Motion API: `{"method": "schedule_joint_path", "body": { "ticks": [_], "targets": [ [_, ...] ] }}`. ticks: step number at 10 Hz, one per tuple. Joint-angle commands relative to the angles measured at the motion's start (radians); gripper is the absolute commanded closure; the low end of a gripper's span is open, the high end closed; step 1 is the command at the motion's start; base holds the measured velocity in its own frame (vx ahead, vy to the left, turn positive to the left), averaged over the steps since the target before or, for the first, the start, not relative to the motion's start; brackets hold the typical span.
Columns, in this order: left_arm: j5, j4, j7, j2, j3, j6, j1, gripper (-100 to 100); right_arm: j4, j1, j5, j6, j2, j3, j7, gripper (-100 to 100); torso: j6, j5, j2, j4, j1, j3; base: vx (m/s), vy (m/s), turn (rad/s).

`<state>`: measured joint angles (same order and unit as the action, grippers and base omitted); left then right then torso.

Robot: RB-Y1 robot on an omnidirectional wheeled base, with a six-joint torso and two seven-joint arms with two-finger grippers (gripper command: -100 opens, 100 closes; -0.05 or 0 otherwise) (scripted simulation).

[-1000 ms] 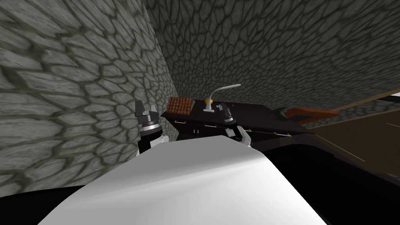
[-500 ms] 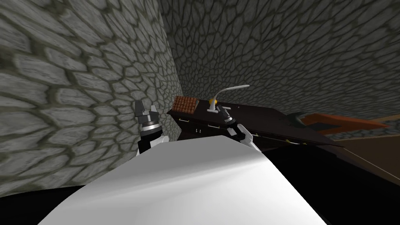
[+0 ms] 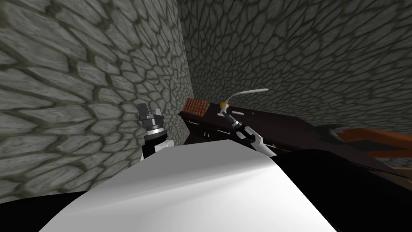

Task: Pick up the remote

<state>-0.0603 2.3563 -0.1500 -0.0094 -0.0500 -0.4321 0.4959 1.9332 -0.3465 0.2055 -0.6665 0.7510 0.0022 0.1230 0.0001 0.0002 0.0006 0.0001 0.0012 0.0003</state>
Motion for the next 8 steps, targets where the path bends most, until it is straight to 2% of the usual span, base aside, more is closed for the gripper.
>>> {"method": "schedule_joint_path", "body": {
  "ticks": [1, 2, 3, 4, 5, 6, 7, 8],
  "targets": [
    [0.000, 0.000, 0.000, 0.000, 0.000, 0.000, 0.000, 0, -0.019, 0.011, 0.014, -0.004, 0.047, 0.010, 0.008, -100, 0.000, 0.000, 0.000, 0.000, 0.000, 0.000, -0.012, 0.023, 0.139],
    [0.000, 0.000, 0.000, 0.000, 0.000, 0.000, 0.000, 0, -0.063, 0.024, 0.043, -0.023, 0.078, 0.029, 0.020, -100, 0.001, 0.000, 0.000, 0.000, 0.000, 0.000, -0.019, 0.033, 0.268],
    [0.000, 0.000, 0.000, 0.000, 0.000, 0.000, 0.000, 0, -0.064, 0.024, 0.043, -0.023, 0.105, 0.029, 0.020, -100, 0.000, 0.000, 0.000, 0.000, 0.000, 0.000, -0.010, 0.026, 0.155],
    [0.000, 0.000, 0.000, 0.000, 0.000, 0.000, 0.000, 0, -0.110, 0.036, 0.073, -0.043, 0.137, 0.050, 0.033, -100, 0.001, 0.000, 0.000, 0.000, 0.000, 0.000, -0.013, 0.033, 0.314],
    [0.000, 0.000, 0.000, 0.000, 0.000, 0.000, 0.000, 0, -0.110, 0.036, 0.073, -0.043, 0.163, 0.050, 0.033, -100, 0.000, 0.000, 0.000, 0.000, 0.000, 0.000, -0.008, 0.018, 0.142],
    [0.000, 0.000, 0.000, 0.000, 0.000, 0.000, 0.000, 0, -0.148, 0.048, 0.104, -0.062, 0.199, 0.072, 0.045, -100, 0.001, 0.000, 0.000, 0.000, 0.000, 0.000, -0.005, 0.026, 0.255],
    [0.000, 0.000, 0.000, 0.000, 0.000, 0.000, 0.000, 0, -0.157, 0.048, 0.104, -0.062, 0.221, 0.072, 0.045, -100, 0.000, 0.000, 0.000, 0.000, 0.000, 0.000, -0.001, 0.018, 0.145],
    [0.000, 0.000, 0.000, 0.000, 0.000, 0.000, 0.000, 0, -0.202, 0.059, 0.136, -0.082, 0.255, 0.096, 0.058, -100, 0.001, 0.000, 0.000, 0.000, -0.001, 0.000, -0.003, 0.026, 0.286]
  ]
}}
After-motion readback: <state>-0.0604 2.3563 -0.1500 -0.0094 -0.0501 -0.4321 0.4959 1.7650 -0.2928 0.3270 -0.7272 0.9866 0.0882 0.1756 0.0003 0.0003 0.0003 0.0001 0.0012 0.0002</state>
